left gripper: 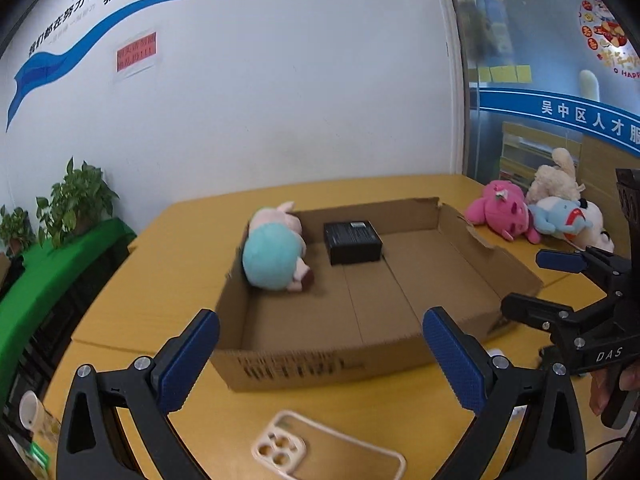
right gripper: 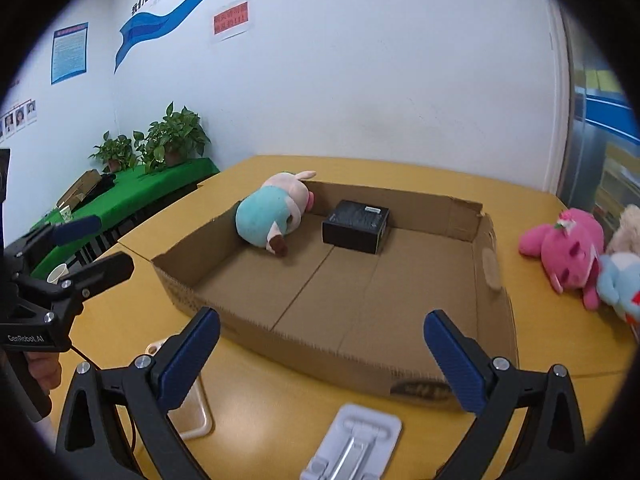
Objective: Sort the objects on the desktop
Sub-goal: 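Move both grippers to the black sunglasses beside the phone stand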
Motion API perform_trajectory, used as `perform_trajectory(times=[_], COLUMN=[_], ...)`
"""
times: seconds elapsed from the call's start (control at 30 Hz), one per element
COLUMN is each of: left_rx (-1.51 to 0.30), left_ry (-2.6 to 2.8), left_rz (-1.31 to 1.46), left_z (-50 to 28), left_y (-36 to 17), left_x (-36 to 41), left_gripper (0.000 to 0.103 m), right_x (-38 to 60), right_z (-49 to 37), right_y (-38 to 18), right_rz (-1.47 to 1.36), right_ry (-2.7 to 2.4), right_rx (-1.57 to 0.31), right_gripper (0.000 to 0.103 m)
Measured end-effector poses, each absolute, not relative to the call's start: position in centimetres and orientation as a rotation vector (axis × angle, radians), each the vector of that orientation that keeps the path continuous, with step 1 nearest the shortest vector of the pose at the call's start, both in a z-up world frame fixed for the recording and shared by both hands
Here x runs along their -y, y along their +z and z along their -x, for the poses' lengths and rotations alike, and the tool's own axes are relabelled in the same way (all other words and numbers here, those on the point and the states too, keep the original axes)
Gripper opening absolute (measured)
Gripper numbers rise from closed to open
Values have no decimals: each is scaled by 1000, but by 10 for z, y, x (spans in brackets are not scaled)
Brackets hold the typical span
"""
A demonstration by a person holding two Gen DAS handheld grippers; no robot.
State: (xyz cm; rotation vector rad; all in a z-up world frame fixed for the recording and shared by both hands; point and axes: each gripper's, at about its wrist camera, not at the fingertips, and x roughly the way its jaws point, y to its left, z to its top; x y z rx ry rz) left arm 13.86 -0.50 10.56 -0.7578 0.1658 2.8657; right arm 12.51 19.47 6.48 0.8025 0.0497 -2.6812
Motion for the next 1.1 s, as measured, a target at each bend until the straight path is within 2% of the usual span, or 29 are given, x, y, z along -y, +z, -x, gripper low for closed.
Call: perform_trajectory(times=[0.13, 0.23, 0.63, 0.73, 0.93, 1.1], left_rx=[-51, -73, -55, -67, -81, 9], left_ry=[2835, 2831, 2572, 2531, 2470, 2405], left_rz=[769, 835, 1114, 1137, 1170, 1215], left_z=[-157, -160, -159, -156, -152, -142], left_y=[96, 82, 32, 28, 26, 19], left_x=[5, -5, -60, -73, -83, -83], left_gripper=[103, 103, 103, 103, 103, 102], right_x=[-213, -232, -394, -385, -330, -311], right_z=[-159, -183, -204, -195, -196, -219], right_y=[46, 33, -41, -55, -68, -56], right_rz=[-798, -841, -1232, -1291, -1321, -1276], right_ry=[-2733, -2741, -2758, -2707, -2484, -2464], right_rx=[-88, -163, 138, 65, 34, -64], right_gripper=[102, 102, 102, 101, 99, 99])
